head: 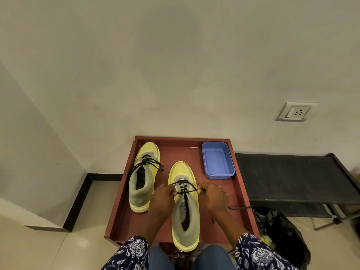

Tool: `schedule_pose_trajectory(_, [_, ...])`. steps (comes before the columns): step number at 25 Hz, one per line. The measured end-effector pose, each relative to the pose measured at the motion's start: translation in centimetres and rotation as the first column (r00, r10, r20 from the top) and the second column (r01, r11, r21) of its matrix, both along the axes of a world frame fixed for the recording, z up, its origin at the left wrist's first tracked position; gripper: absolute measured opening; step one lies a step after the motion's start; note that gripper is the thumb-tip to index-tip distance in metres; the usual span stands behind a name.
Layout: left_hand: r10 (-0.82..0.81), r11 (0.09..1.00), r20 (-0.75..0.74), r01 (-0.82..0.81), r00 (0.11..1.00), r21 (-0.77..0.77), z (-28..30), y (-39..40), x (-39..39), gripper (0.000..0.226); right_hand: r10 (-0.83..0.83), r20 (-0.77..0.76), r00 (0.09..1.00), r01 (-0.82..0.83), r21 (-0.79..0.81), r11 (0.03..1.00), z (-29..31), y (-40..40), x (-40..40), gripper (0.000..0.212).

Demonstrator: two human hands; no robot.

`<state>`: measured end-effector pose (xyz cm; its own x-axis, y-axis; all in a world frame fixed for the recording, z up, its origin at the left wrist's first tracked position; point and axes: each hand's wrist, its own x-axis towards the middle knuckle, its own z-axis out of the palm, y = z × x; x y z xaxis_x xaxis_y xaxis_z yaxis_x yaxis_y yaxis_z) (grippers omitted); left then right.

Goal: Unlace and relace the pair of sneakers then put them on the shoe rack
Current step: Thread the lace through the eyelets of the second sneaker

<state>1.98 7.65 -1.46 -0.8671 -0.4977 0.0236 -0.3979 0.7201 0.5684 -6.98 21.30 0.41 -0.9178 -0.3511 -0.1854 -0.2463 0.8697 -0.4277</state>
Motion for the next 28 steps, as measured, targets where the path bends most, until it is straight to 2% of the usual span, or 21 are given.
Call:
schedule_pose_trajectory(8, [0.025, 0.997, 0.057, -0.029, 0.998, 0.071, -0.7, -0.2, 0.1, 0.014, -0.107, 0.080, 0.991, 0.104, 0.041, 0.994, -0.9, 0.2, 0.1, 0.021])
schedule_pose_trajectory(11, [0.046, 0.989, 0.091, -0.058, 0.995, 0.137, -0.4, 0.0, -0.2, 0.026, -0.011, 0.142, 0.990, 0.002, 0.060, 0.998, -0.9, 0.0, 0.5, 0.027])
schedule_pose_trajectory(14, [-0.015, 0.985, 0.057, 0.005, 0.998, 0.174, 0.0, -0.1, -0.4, 0.010, 0.145, 0.204, 0.968, -0.124, -0.111, 0.986, -0.7, -0.6, 1.0, 0.034])
schedule_pose_trajectory(16, [-0.068, 0.984, 0.047, 0.059, 0.997, 0.167, 0.2, 0.1, -0.5, 0.014, 0.184, 0.161, 0.970, -0.161, -0.145, 0.976, -0.7, -1.0, 1.3, 0.031])
schedule_pose_trajectory(21, [-0.017, 0.992, 0.124, 0.002, 0.992, 0.122, 0.3, 0.7, -1.2, 0.016, 0.226, 0.008, 0.974, -0.226, -0.005, 0.974, -0.3, -1.5, 1.0, 0.023])
schedule_pose_trajectory(28, [0.003, 0.998, 0.182, -0.014, 0.983, 0.057, 0.3, 1.2, -1.7, 0.020, 0.255, -0.022, 0.967, -0.244, 0.218, 0.945, 1.2, -1.5, 1.2, 0.025])
